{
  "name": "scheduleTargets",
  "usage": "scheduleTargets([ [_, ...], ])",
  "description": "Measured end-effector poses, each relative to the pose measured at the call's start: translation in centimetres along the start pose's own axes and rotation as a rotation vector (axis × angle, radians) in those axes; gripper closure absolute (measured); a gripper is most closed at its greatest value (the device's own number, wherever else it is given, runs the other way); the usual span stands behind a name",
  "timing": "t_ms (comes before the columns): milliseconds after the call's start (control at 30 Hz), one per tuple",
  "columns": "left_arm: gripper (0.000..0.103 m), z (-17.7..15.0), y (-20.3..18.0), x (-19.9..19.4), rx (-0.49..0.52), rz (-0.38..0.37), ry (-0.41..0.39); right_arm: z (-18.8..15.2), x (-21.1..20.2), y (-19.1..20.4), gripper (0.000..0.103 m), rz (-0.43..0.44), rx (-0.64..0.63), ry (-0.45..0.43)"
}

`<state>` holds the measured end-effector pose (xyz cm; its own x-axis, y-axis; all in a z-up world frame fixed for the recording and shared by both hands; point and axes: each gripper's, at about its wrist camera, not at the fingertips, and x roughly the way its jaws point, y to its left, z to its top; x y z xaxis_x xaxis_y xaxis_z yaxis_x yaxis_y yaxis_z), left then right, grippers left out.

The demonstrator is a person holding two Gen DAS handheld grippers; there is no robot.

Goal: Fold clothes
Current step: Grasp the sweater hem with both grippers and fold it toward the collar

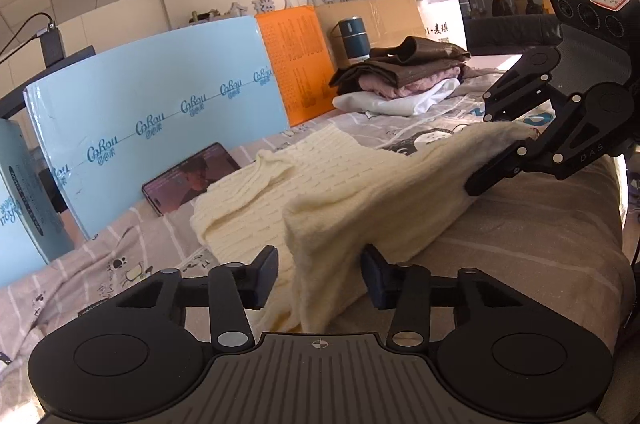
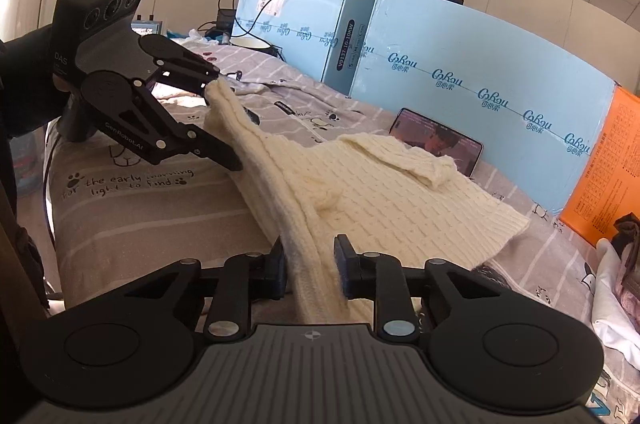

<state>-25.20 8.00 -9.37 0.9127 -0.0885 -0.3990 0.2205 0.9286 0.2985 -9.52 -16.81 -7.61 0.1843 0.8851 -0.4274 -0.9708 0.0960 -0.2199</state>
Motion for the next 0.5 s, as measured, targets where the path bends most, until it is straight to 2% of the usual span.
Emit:
scheduleTargets([
  [100,0.076,0.8,-0.1,-0.2,0.055,0.029,-0.064,0.7,-0.5,-0.8,0.087,-0.026,0.029,-0.072],
  [300,0.078,3.5,2.0,1.2,0.09,0.097,-0.19,2.1,-1.2,-2.4,0.088,-0.11,0.067,-0.217],
  [500,0.078,5.5,4.7,5.7,0.055,0.153,-0.214,4.5,1.4,-5.7,0.088,-0.23,0.074,-0.28],
])
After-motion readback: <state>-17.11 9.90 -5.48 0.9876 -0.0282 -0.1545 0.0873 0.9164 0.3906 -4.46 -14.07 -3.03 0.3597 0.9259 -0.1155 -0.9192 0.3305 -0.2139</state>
